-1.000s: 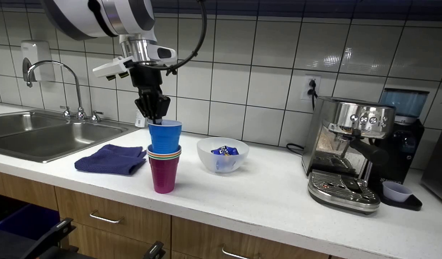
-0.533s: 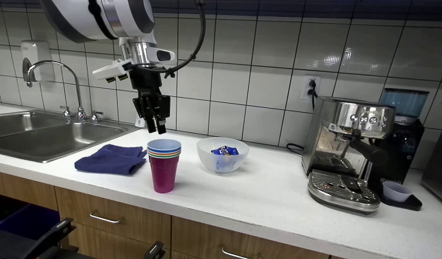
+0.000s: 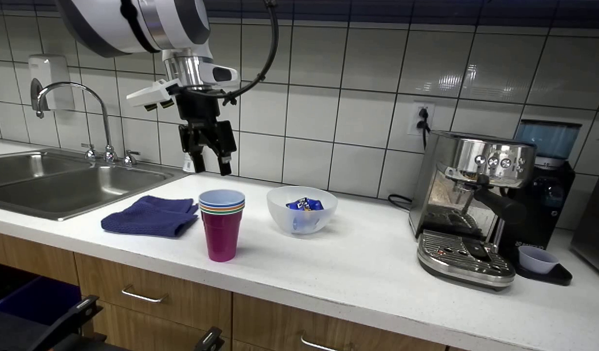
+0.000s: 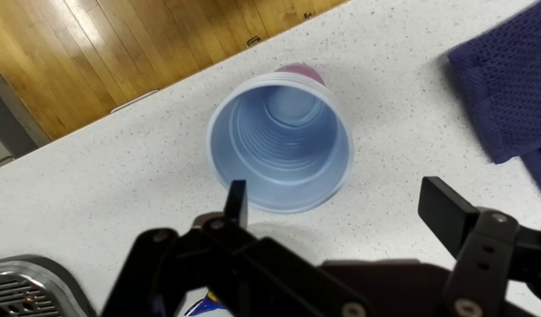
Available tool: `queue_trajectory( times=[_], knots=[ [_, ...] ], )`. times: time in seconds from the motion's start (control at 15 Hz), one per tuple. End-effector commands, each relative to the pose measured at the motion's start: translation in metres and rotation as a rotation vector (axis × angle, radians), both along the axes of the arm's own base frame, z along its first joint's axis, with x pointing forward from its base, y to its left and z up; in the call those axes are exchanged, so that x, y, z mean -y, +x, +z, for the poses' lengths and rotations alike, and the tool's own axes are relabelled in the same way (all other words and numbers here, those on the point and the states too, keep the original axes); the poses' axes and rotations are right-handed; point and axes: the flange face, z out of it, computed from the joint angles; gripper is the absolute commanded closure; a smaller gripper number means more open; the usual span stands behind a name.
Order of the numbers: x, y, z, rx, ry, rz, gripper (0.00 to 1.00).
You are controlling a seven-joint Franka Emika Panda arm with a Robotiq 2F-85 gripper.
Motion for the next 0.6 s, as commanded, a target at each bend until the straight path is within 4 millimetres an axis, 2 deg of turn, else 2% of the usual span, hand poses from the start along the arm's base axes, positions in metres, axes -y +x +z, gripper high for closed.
queue_trajectory(
  times=[0.0,0.47,0.53],
  knots=[
    [0.001,0.005,0.011,0.029,0.01,-0.025,0.0],
    [0.003,0.008,0.024,0.054,0.024,-0.036,0.0],
    [0.001,0.008,0.012,0.032,0.015,-0.014,0.0]
  ],
)
